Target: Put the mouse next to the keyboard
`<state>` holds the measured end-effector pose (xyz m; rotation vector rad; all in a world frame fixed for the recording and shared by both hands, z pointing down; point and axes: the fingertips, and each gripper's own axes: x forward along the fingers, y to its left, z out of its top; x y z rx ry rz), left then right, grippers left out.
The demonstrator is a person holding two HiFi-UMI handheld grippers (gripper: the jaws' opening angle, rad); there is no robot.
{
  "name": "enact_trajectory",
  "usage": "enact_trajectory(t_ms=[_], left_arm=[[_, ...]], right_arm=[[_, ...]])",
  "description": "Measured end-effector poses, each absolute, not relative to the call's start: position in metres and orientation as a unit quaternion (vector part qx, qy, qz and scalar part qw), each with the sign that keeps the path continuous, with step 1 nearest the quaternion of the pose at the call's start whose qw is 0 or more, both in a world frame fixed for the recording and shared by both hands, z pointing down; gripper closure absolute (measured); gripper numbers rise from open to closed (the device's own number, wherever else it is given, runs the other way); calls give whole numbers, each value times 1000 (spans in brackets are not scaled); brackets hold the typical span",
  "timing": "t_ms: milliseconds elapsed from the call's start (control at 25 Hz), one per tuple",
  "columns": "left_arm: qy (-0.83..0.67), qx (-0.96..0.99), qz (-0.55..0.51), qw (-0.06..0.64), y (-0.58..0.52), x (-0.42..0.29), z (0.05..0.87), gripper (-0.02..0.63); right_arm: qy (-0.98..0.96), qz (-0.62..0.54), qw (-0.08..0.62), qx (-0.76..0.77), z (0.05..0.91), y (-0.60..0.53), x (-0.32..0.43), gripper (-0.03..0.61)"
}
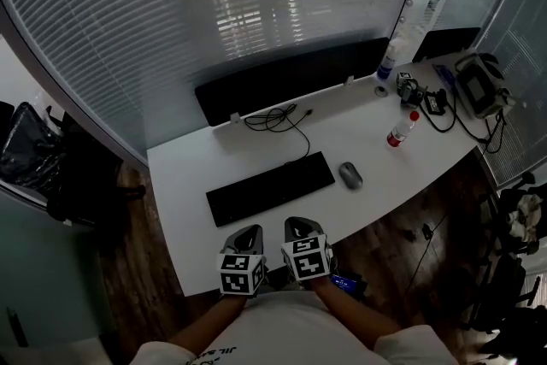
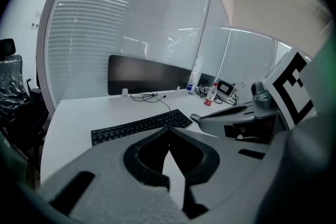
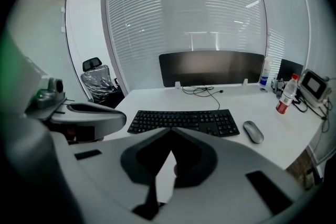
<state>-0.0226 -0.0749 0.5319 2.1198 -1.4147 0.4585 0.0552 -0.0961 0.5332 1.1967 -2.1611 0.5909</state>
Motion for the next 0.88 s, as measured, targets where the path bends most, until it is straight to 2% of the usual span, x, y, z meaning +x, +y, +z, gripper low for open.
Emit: enact_trajectory(t_ms=[880], left_arm=[[-522, 795, 166, 261, -71, -24, 525, 612]], right_arm=[[-806, 243, 283, 460, 535, -88, 53, 575]])
